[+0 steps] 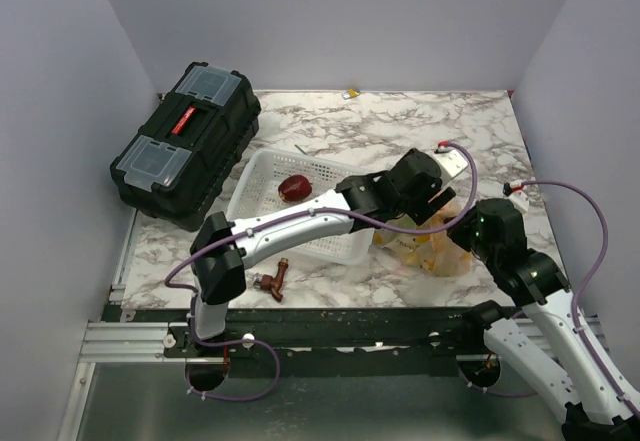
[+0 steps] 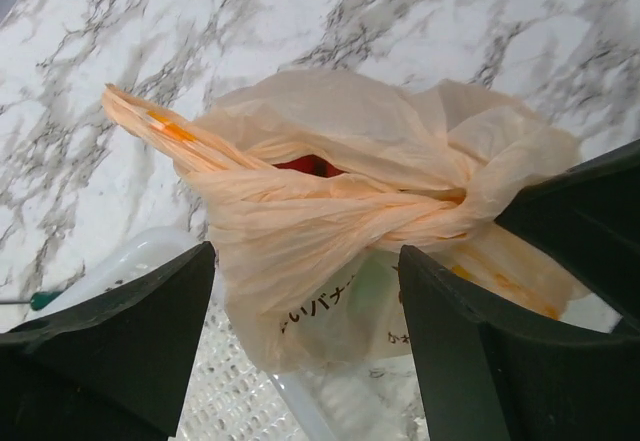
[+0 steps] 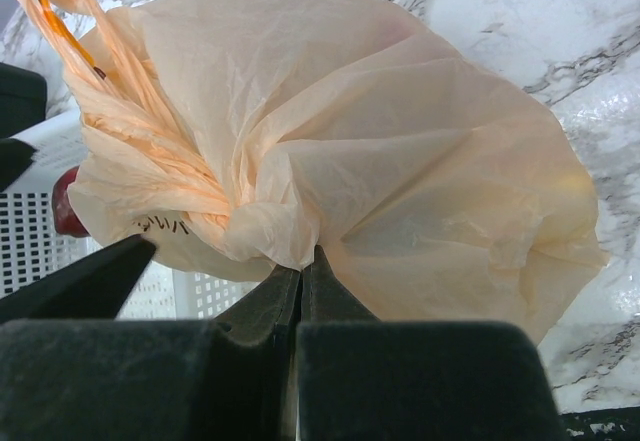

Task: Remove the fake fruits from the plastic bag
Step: Untie the plastic bag at the center of the board.

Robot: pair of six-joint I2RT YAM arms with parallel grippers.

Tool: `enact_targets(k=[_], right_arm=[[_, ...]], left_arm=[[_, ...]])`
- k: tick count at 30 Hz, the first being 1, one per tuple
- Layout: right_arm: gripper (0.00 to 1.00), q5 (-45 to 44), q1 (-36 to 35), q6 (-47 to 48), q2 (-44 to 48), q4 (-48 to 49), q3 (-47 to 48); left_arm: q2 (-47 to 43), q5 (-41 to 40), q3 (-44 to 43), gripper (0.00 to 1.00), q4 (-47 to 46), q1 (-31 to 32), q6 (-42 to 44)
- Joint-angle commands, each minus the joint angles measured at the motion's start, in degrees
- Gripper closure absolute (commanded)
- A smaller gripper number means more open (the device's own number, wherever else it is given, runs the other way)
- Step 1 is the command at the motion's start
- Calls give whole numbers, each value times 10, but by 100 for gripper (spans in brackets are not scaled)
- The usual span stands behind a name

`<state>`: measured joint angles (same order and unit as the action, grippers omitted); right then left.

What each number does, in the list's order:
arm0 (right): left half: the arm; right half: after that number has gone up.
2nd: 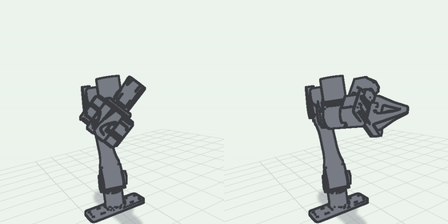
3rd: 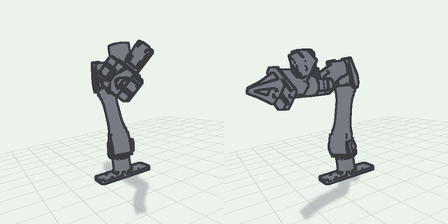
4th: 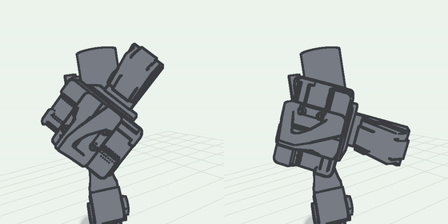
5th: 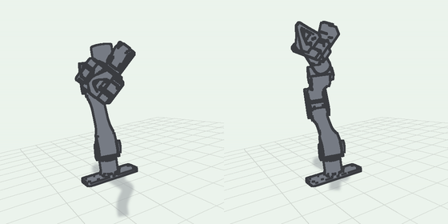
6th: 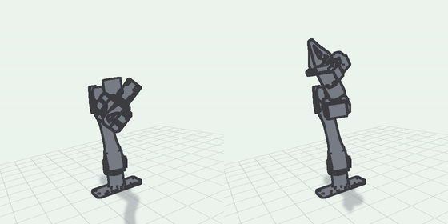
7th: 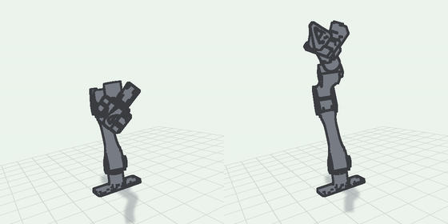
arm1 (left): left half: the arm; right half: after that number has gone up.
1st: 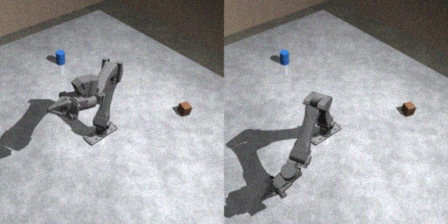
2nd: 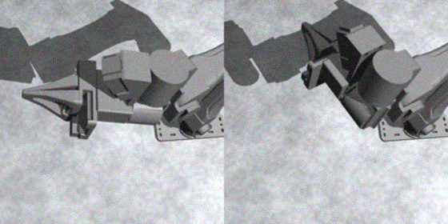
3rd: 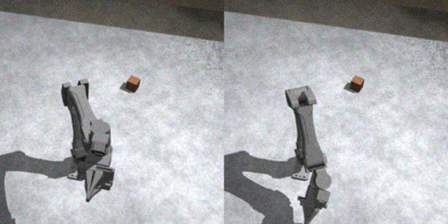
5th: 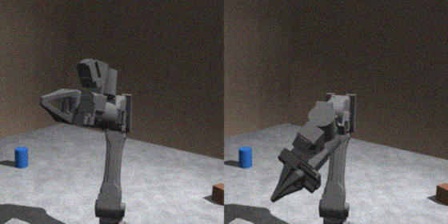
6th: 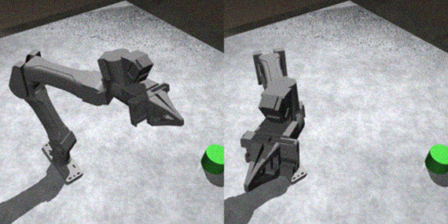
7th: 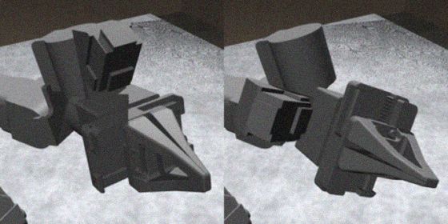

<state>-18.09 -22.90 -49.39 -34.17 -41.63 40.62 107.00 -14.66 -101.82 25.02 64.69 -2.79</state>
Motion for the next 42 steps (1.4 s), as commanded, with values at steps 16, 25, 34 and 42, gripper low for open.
enact_targets(k=[16,25,34,42], right_arm=[[99,8,1,-39,25,-1,-14],[99,-105,0,-171,144,-95,-23],[88,-117,0,-128,297,-70,-8],[41,-32,0,20,165,-29,72]], left_arm=[[100,-138,-93,72,48,-15,3],[3,269,35,100,-56,-143,-203],[-48,390,140,100,-129,-170,-271],[-53,415,147,100,-117,-170,-267]])
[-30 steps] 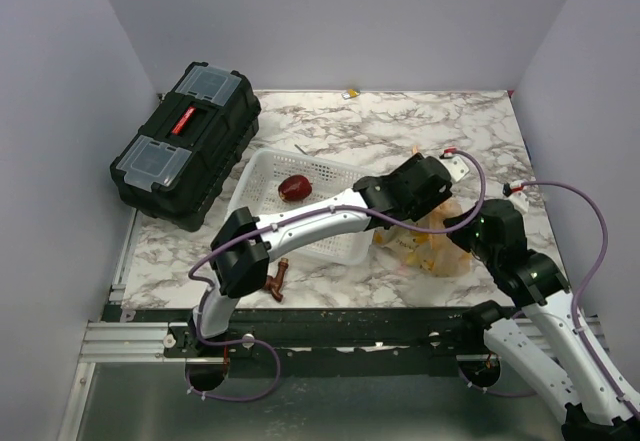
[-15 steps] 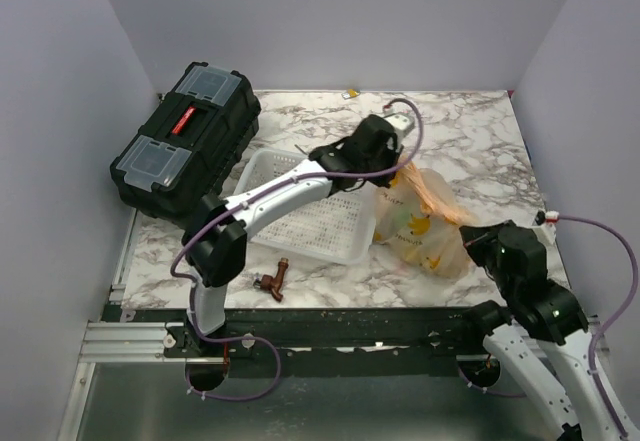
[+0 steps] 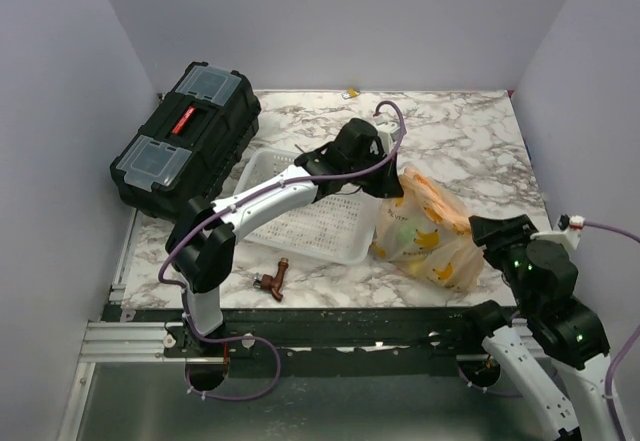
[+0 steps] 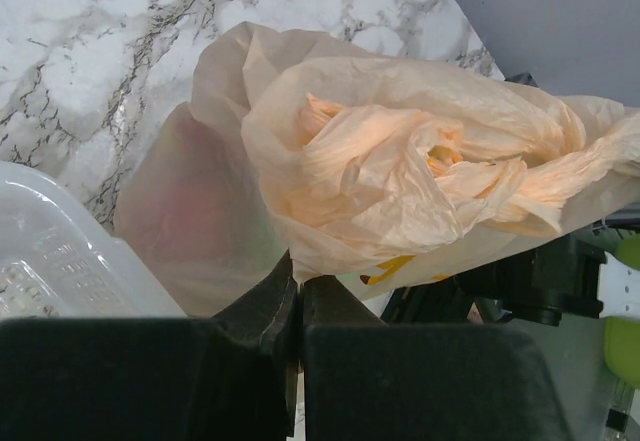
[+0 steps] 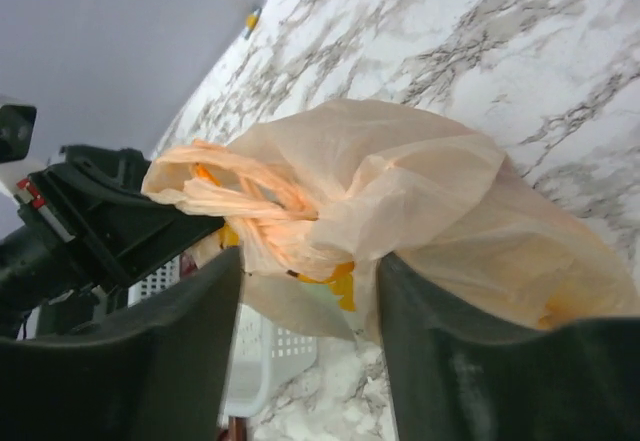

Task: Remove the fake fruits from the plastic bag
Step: Untie the plastic bag at the center of the board.

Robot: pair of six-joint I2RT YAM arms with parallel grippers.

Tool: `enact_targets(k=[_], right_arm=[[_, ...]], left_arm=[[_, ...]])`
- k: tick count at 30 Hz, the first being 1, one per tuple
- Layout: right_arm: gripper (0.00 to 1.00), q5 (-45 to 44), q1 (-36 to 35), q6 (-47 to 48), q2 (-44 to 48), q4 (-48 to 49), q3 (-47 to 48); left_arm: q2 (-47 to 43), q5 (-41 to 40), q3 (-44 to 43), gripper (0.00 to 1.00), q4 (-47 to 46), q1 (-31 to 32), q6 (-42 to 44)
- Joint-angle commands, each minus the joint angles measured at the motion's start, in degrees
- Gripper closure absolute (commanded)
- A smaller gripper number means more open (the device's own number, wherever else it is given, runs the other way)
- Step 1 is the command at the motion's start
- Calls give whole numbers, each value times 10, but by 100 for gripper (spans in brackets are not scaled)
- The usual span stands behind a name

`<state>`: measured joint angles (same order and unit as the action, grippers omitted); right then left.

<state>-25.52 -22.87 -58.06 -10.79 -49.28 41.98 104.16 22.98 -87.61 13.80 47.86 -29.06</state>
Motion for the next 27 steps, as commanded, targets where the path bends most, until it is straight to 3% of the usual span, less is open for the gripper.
enact_targets(k=[1,7,12,14,21,25,27], right_arm=[[37,54,0,140,-92,51,75],[29,132,0,282,-255,31,174],[27,161,0,323,-336,6,203],[21,150,-1,324,-351,1,202],[20,157,0,303,-373,-21,188],[2,60,0,252,-391,-67,176],[1,25,0,229,-403,-80,179]], left_arm=[[-26,37,6,100,-1,-1,-2],[-27,28,-7,100,25,-1,10],[-21,28,-28,100,40,-1,6],[-18,23,-39,100,52,-1,3],[0,3,-79,100,84,-9,-19],[23,19,-108,100,91,-24,-50],[32,44,-117,100,84,-29,-63]])
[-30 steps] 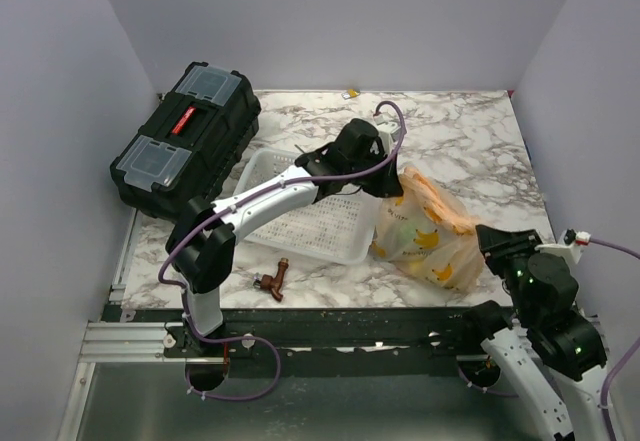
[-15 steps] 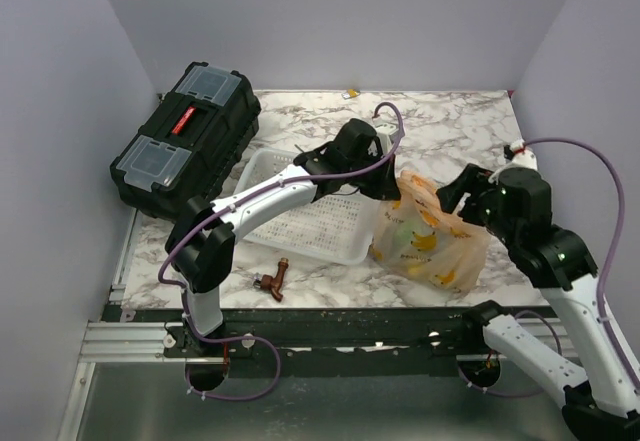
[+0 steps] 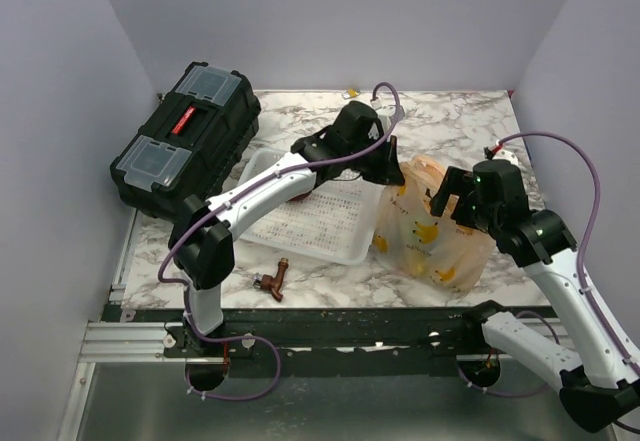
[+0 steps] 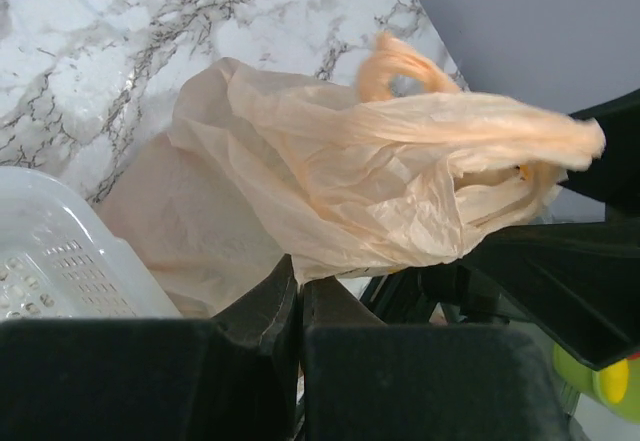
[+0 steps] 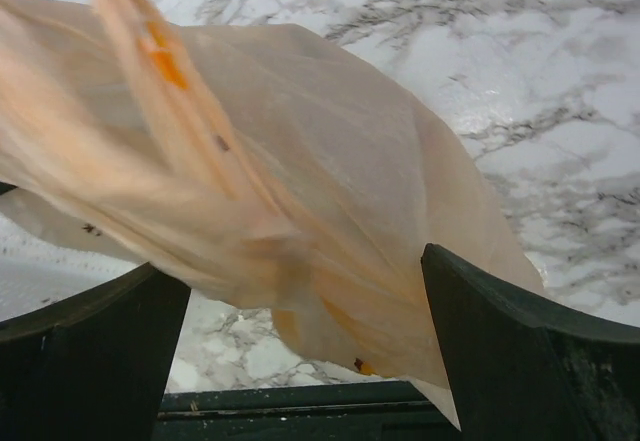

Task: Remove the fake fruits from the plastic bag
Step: Untie the plastic bag at the center of the board.

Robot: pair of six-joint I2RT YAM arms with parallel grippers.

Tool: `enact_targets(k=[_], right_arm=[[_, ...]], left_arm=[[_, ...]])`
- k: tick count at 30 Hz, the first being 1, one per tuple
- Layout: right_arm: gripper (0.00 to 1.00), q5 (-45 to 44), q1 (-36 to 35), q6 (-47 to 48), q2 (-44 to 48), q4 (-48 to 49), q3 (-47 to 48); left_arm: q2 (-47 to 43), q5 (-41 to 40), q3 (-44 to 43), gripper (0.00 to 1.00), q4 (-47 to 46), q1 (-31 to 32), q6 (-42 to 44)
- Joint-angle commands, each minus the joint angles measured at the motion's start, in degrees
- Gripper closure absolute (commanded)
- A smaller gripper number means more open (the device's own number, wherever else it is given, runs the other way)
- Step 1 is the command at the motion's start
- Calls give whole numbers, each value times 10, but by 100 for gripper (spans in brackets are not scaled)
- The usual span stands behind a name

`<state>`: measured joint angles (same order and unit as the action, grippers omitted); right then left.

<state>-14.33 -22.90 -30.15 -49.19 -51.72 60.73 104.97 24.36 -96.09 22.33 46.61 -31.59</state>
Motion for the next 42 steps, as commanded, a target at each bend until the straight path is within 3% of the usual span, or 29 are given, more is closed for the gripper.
enact_targets(k=[1,5,8,15,18,22,24,29,32,38,42], right_arm=[[1,-100,0,-66,-21,-57,-11],[7,-169,0,-119,7,-49,-30],[24,-195,0,-140,50,-30,-44],[99,-197,0,-151,139,-7,-56],[99,-171,0,-134,170,24,-68],[99,-128,0,-123,186,50,-83],[99,-119,0,-118,184,51,-83],[99,-126,0,-109,186,46,-77],[99,-131,0,-110,194,45,-79],[99,-133,0,-112,198,49,-81],[99,-128,1,-112,197,49,-81]], left_arm=[[24,35,-29,100,-6,-17,-41],[12,30,-5,100,-19,-20,-43],[-1,32,19,100,-21,-28,-41],[-47,16,85,100,-24,-33,-4],[-68,23,107,99,-26,-31,18],[-121,5,141,69,-47,-16,51],[-146,-26,147,59,-44,3,76],[-194,-167,148,31,-11,80,147],[-220,-291,168,13,-27,143,172],[-235,-517,247,1,-182,253,282],[-171,-624,198,1,-201,290,370]])
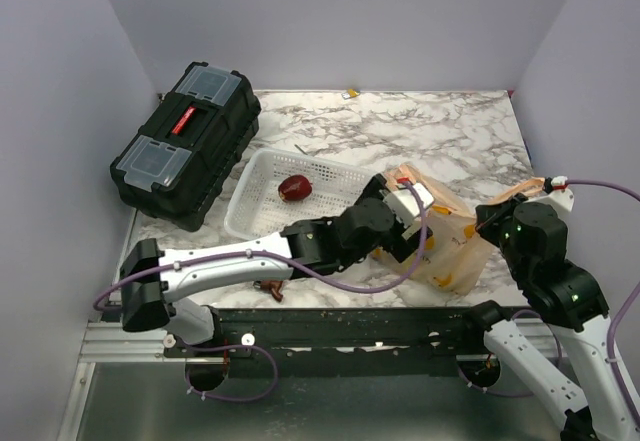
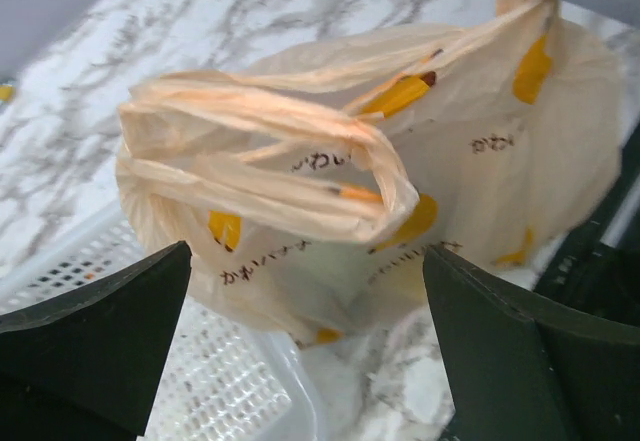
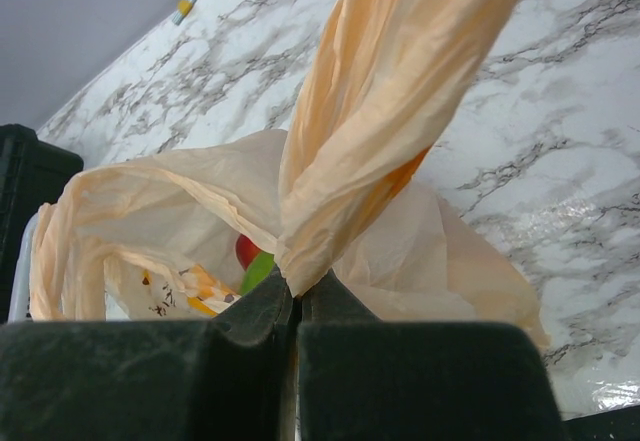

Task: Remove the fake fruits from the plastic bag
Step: Untie the plastic bag at the center of the board, then adjust the plastic bag at the center of the board.

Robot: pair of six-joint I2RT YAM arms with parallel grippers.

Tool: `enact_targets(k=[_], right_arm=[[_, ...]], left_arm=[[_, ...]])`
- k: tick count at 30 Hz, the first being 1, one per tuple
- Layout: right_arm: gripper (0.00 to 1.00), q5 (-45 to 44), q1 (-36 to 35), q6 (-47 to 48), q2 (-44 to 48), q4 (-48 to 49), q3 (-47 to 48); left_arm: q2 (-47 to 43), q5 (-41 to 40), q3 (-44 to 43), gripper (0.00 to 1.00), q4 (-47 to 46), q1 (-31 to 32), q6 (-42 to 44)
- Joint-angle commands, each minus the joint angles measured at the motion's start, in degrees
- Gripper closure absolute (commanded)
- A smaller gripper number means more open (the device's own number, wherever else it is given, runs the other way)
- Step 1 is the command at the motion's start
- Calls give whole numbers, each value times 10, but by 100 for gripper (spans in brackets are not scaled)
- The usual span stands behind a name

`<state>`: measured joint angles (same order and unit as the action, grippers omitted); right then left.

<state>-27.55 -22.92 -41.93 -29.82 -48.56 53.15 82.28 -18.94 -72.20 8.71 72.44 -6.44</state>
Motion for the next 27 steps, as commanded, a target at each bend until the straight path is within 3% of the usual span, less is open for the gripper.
enact_targets(k=[1,7,9,10,15,17,20,24,27], right_arm=[[99,4,1,6,4,16,-5],[99,-4,0,-4,16,15,-4],[99,-4,1,-6,17,12,-3],[99,-3,1,-8,17,11,-2],[99,-8,1,-9,10,11,2],[99,-13,1,-8,2,11,6],[99,-24,1,-8,-21,12,14],[99,-55,1,-6,-86,15,25],[99,-86,1,12,-154,31,38]], left_arm=[[78,-213,-62,1,-59,38,127],[170,-327,-150,1,-66,42,155],[186,-354,-164,7,-83,41,173],[187,-363,-164,15,-97,40,185],[175,-363,-159,73,-148,37,225],[171,-357,-161,85,-139,32,225],[155,-320,-174,100,-65,21,174],[138,-178,-227,100,104,-16,40],[142,-25,-281,100,205,-63,-39]])
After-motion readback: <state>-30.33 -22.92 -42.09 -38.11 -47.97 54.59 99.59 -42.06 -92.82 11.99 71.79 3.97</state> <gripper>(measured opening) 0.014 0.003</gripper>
